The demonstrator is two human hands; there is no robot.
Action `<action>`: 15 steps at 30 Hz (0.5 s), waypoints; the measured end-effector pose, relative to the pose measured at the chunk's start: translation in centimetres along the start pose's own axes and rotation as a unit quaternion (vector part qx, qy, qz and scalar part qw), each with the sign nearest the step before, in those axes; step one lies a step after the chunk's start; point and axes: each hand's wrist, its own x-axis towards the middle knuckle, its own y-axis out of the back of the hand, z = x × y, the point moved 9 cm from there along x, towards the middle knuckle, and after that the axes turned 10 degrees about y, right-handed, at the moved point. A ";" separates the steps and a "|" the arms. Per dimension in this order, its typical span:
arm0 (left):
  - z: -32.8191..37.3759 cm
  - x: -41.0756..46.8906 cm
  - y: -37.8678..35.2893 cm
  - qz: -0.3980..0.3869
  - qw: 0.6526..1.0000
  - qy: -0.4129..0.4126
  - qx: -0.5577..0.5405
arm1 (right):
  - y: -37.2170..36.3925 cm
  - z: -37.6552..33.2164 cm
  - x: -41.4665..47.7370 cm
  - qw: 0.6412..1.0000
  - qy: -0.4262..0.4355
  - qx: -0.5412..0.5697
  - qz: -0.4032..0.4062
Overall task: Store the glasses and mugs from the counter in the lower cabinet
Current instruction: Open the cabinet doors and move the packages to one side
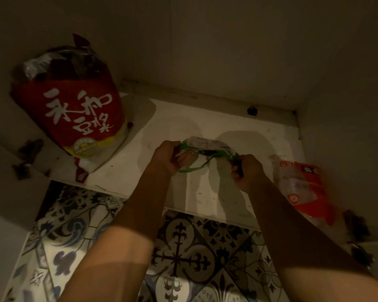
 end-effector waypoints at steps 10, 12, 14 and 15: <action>4.9 -2.9 6.0 0.032 0.998 -0.027 -0.036 | -7.5 2.6 -2.4 0.998 -0.018 -0.013 -0.067; 5.7 -3.3 7.3 0.048 0.997 -0.039 -0.034 | -8.8 3.5 -2.7 0.997 -0.018 -0.039 -0.067; 6.7 -3.7 8.8 0.064 0.996 -0.052 -0.018 | -10.2 4.6 -2.9 0.997 -0.038 -0.043 -0.061; 7.1 -3.7 9.6 0.073 0.996 -0.057 -0.013 | -10.8 5.0 -3.4 0.996 -0.048 -0.041 -0.059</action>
